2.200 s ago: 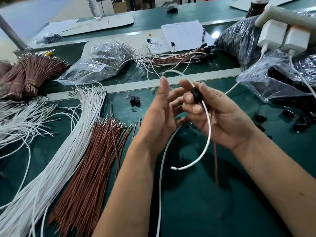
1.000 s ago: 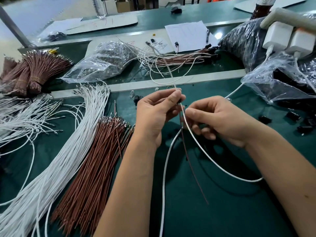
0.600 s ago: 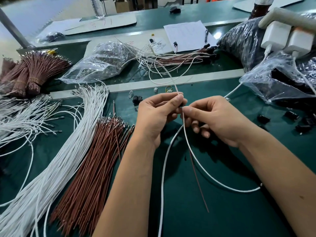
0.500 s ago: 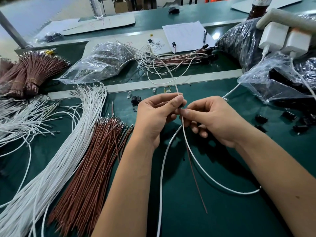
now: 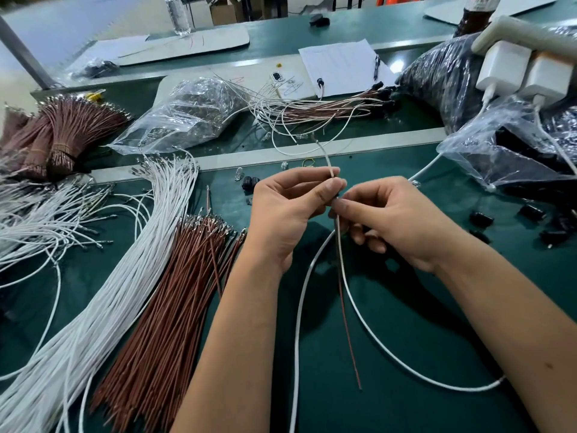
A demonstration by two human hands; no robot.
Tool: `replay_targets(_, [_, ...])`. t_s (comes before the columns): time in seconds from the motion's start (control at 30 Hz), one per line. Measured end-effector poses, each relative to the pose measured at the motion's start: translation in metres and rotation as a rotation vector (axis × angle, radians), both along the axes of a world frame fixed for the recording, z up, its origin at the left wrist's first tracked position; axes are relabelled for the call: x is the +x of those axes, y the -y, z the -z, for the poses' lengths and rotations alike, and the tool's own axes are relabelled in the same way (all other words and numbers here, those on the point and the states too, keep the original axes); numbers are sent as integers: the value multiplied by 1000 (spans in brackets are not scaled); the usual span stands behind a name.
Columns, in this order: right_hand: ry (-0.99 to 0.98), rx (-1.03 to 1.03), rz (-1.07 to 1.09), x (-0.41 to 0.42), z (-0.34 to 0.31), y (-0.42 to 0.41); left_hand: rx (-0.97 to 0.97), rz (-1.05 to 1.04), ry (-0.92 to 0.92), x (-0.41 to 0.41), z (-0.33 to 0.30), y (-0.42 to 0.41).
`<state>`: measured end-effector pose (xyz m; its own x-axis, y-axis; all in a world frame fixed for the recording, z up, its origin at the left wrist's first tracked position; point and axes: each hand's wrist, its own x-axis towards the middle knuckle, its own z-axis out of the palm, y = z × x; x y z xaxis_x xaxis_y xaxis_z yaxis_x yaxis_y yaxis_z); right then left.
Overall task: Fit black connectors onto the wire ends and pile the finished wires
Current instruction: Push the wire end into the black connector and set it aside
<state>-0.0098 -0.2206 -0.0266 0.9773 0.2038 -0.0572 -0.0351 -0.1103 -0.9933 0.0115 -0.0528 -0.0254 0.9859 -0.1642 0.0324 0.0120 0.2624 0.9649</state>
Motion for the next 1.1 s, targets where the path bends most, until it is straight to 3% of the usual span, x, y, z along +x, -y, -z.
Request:
replay_targets(0.33, [24,16,15,2,-1,6,42,5,-14,2,3,0])
replay_targets(0.83, [6,26,-91,2,0,7,-55,6,45,-2,-5,-1])
replay_targets(1.1, [157,37,43,2,0,6,-59,34,95,-2,-5,-1])
